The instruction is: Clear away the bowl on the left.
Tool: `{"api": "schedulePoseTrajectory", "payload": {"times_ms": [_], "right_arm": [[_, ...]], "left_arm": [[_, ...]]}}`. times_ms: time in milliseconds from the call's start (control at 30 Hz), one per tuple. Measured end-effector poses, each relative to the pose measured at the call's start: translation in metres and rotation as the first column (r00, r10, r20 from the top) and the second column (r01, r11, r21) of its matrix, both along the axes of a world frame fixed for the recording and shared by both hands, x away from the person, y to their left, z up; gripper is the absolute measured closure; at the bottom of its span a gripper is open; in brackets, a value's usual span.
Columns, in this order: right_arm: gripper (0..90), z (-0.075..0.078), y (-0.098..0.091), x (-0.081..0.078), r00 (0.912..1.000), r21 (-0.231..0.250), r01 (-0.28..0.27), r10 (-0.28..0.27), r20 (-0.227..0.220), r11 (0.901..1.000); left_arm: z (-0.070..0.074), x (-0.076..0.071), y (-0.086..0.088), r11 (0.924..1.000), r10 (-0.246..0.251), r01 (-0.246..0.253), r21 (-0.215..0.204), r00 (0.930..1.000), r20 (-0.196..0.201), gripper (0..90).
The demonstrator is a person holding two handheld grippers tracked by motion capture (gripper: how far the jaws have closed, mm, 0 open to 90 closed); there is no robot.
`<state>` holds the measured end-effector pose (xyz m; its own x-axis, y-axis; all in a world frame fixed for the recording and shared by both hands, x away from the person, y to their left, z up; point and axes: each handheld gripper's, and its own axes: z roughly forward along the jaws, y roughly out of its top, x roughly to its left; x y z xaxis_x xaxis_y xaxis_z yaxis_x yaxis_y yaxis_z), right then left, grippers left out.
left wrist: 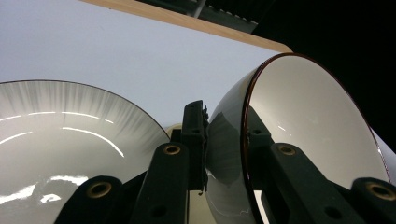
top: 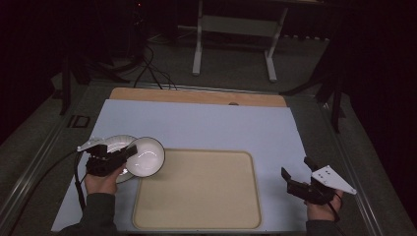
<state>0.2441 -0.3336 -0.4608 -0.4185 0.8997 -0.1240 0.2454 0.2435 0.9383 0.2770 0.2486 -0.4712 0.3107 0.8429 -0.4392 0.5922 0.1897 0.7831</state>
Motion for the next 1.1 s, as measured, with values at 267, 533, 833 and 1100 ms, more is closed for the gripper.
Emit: {"api": "schedulePoseTrajectory", "payload": {"times_ms": [267,533,833,1100], "right_arm": [[13.2,0.0,0.0,0.0,1.0,0.0,-0.001,0.001,0.001,1.0],[13.2,0.0,0.0,0.0,1.0,-0.001,0.0,0.0,0.002,1.0],[13.2,0.0,0.0,0.0,1.0,0.0,0.0,0.0,0.002,1.0],[13.2,0.0,0.001,0.0,1.0,-0.002,-0.001,0.001,0.001,1.0]], "left_arm": [[0.0,0.0,-0.004,0.9999,-0.014,0.014,0.005,0.9999,0.003,77.5],[0.0,0.001,-0.01,0.9993,-0.036,0.036,0.01,0.9993,0.009,77.5],[0.0,0.001,-0.018,0.9981,-0.061,0.06,0.015,0.998,0.015,77.4],[-0.001,0.002,-0.022,0.9971,-0.075,0.075,0.013,0.997,0.016,77.3]]}}
